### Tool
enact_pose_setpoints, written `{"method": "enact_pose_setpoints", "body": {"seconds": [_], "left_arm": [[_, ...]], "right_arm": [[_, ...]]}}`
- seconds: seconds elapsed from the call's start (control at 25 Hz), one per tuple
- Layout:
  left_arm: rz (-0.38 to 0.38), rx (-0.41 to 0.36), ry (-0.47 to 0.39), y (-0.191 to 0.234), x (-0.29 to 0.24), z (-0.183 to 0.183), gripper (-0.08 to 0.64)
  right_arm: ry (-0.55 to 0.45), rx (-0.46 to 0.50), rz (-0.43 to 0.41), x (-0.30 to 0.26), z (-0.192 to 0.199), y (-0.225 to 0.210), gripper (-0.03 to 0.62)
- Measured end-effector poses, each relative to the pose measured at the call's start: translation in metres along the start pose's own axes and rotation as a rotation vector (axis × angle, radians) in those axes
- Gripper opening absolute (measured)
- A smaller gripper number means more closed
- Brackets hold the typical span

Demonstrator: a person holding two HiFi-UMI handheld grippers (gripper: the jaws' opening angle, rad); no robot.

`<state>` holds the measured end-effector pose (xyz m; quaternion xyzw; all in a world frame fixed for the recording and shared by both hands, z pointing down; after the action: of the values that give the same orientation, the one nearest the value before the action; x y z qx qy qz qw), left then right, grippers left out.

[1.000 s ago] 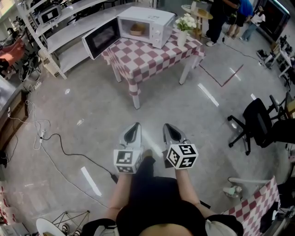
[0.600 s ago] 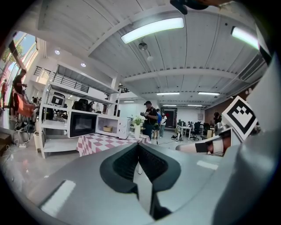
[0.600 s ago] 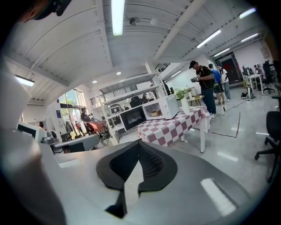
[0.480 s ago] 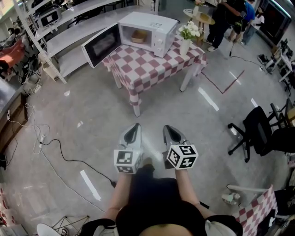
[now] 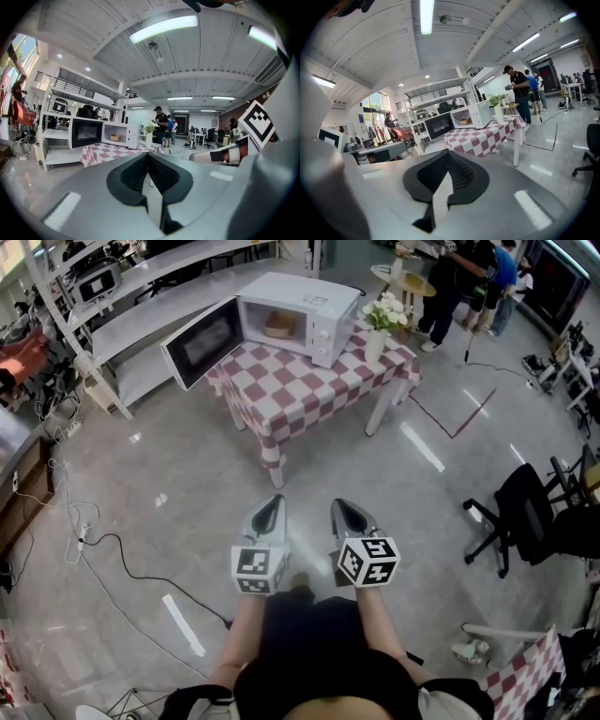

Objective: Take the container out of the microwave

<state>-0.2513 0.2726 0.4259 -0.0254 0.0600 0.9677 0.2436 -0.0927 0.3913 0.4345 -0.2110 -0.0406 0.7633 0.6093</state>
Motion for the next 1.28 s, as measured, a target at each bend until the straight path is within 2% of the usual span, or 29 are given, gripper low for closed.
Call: {"method": "enact_pose_setpoints", "body": {"seconds": [0.52, 0.88, 1.28], "left_arm": [[-0.037, 0.006, 0.046, 0.025, -0.011, 0.011, 0.009], [-0.045, 0.012, 0.048, 0.032, -0.012, 0.014, 0.009], [-0.071, 0.03, 0.077, 0.042, -0.003, 0.02, 0.009]], "right_arm": [[0.026, 0.025, -0.033, -0.029, 0.004, 0.0, 0.0], [0.039, 0.036, -0.056, -0.042, 0.002, 0.005, 0.0], [0.034, 0.043, -0.05, -0.046, 0.004, 0.01, 0.0]]}}
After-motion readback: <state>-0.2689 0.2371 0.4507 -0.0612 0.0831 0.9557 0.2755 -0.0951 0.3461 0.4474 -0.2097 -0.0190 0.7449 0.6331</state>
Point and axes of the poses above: the fingertips, and each gripper's own axes: x backward along the fingers, y to its left, z out of its underside, the point moved 9 cm from there along x, backward along the fingers, and after that the axes turned 4 degrees about -y, right-handed, at the moved point
